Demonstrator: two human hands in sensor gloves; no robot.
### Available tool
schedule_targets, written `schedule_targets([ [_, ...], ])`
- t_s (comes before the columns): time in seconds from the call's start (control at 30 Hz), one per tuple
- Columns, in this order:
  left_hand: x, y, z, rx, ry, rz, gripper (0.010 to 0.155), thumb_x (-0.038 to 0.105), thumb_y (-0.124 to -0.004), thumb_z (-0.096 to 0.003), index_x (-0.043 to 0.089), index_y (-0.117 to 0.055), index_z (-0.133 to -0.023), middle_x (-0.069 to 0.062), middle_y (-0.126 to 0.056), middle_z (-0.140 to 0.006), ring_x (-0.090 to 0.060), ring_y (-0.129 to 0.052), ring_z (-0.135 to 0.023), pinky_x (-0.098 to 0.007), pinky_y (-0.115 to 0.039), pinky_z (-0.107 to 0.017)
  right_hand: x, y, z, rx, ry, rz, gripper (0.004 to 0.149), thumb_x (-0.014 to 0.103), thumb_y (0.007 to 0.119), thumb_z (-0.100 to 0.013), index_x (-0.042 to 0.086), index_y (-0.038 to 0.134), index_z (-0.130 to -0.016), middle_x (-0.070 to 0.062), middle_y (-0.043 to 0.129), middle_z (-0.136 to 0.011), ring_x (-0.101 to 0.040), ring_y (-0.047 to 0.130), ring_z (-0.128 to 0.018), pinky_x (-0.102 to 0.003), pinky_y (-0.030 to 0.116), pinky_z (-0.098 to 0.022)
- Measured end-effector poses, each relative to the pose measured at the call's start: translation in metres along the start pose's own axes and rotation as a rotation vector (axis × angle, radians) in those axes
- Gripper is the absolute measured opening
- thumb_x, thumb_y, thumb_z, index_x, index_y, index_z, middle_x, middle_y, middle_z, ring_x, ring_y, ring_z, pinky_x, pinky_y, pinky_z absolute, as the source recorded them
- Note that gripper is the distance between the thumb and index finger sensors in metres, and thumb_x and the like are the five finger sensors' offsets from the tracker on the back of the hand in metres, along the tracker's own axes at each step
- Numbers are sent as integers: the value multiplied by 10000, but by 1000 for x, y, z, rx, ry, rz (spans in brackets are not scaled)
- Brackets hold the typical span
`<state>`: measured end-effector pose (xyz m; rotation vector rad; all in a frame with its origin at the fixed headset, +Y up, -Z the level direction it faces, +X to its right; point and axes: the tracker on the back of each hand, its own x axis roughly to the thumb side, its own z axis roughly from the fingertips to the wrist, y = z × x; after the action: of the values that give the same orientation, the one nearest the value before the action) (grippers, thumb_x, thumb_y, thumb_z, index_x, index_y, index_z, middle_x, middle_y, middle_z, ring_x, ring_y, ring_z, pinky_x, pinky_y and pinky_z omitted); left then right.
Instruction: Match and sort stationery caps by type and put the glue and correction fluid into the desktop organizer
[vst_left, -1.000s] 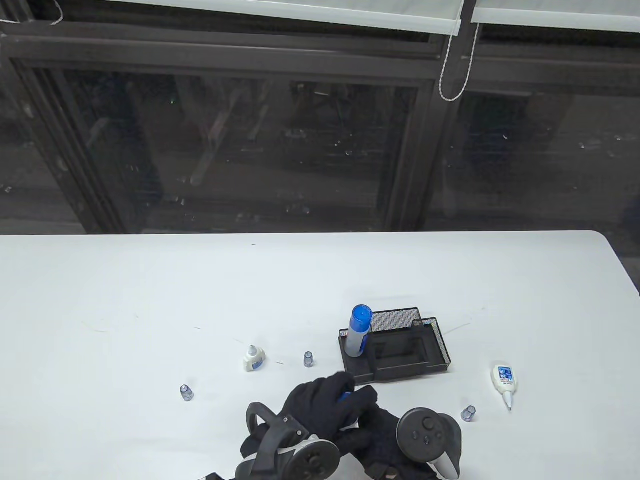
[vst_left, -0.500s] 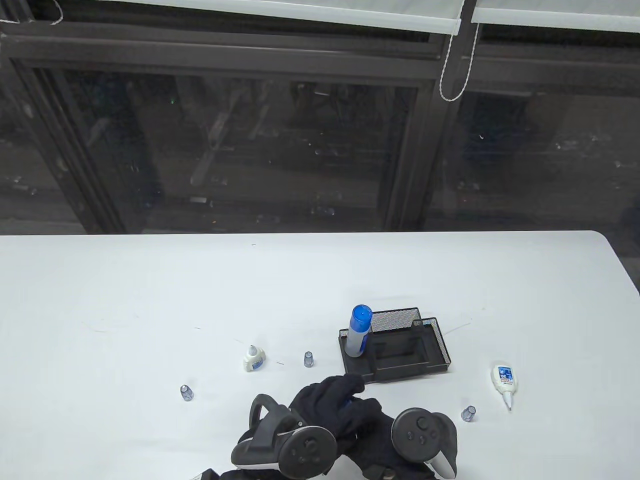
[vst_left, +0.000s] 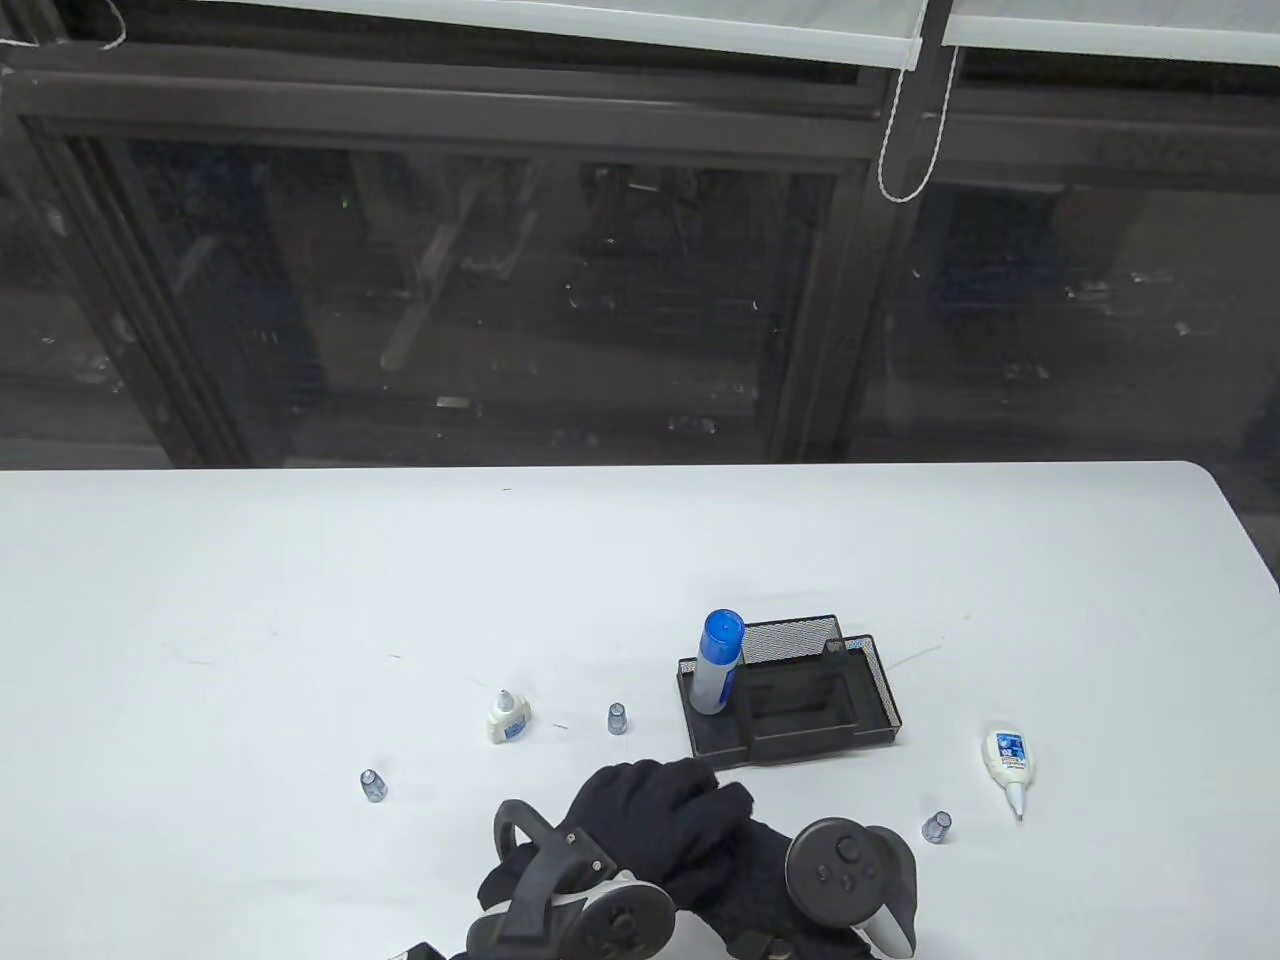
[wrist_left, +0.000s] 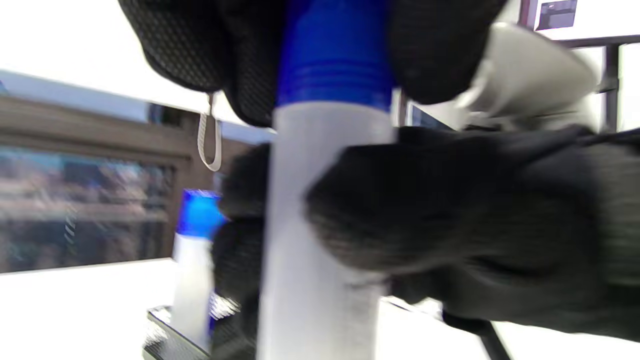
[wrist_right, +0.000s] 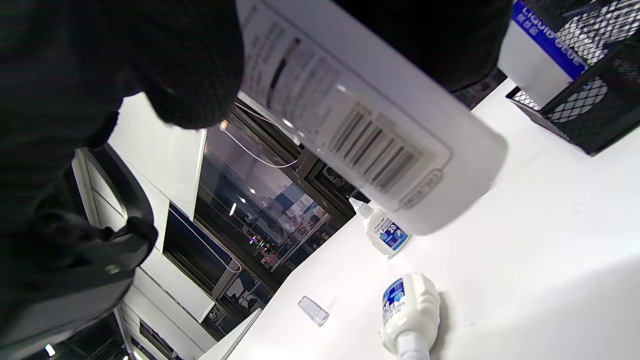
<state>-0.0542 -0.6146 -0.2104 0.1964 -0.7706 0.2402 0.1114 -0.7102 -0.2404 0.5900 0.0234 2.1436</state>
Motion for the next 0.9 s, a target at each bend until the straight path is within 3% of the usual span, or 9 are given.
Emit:
schedule_targets([
  [0.13, 1, 1, 2, 75, 13, -47, 649, 518, -797, -529, 396, -548, -1116, -69, -587, -1234, -336, -777, -1081, -585, -673, -741, -1, -2, 1, -18, 8, -23, 684, 443, 899, -427, 199, 648, -1015, -88, 806, -976, -362, 861, -855, -540, 698, -661],
  [0.2, 0, 1, 3, 58, 70, -92, 720, 639, -741, -500, 372, -527, -1134, -109, -630, -1198, -296, -852, -1004, -541, -718, -720, -2, -3, 1, -39, 14, -14, 687, 444, 898, -427, 198, 646, -1016, -86, 802, -979, -360, 859, -858, -540, 698, -662],
  [0.27, -3, 1, 3, 109, 54, -50, 575, 543, -759, -536, 377, -637, -1073, -48, -802, -1085, -241, -986, -842, -489, -806, -644, -1, -2, 1, -19, 16, 10, 686, 438, 900, -424, 195, 649, -1015, -92, 803, -978, -365, 857, -858, -545, 694, -662],
  [0.37, -4, 4, -1, -97, -61, 7, 489, 410, -764, -573, 430, -635, -1044, -4, -691, -1175, -308, -875, -1006, -551, -729, -720, -1, 0, 0, 34, -2, 10, 681, 433, 909, -419, 194, 664, -1008, -90, 819, -967, -365, 867, -849, -545, 702, -655],
  [0.43, -5, 3, 0, -93, -26, 3, 578, 410, -765, -576, 400, -552, -1113, -66, -623, -1209, -333, -803, -1073, -572, -707, -730, 1, 1, 0, 23, 5, -1, 683, 447, 903, -423, 194, 663, -1010, -85, 823, -962, -358, 876, -838, -537, 708, -653],
  [0.5, -3, 2, 3, -21, 15, -75, 730, 582, -754, -533, 372, -455, -1164, -145, -513, -1250, -395, -740, -1099, -575, -684, -739, 1, 2, 0, 13, -4, -14, 684, 445, 901, -424, 194, 657, -1012, -89, 815, -968, -360, 870, -845, -538, 704, -655],
  [0.57, -2, 1, 3, 94, 48, -124, 725, 618, -754, -506, 340, -537, -1139, -58, -746, -1113, -272, -922, -947, -516, -780, -679, 1, 1, 0, 19, -9, -6, 682, 443, 905, -421, 192, 666, -1008, -92, 823, -962, -361, 875, -839, -539, 708, -651],
  [0.7, 0, 2, 1, 69, 5, -41, 483, 484, -808, -534, 386, -727, -999, 0, -839, -1042, -276, -1020, -830, -469, -853, -595, 2, 1, -1, 56, -14, 8, 675, 439, 911, -420, 181, 683, -1000, -96, 842, -941, -355, 890, -820, -534, 717, -643],
  [0.9, -6, 2, 3, 91, 62, -26, 640, 572, -750, -535, 370, -576, -1116, -59, -749, -1116, -238, -952, -900, -474, -812, -640, 1, -4, 3, -76, 15, -37, 682, 444, 901, -422, 193, 662, -1009, -89, 819, -961, -359, 866, -847, -538, 702, -657],
])
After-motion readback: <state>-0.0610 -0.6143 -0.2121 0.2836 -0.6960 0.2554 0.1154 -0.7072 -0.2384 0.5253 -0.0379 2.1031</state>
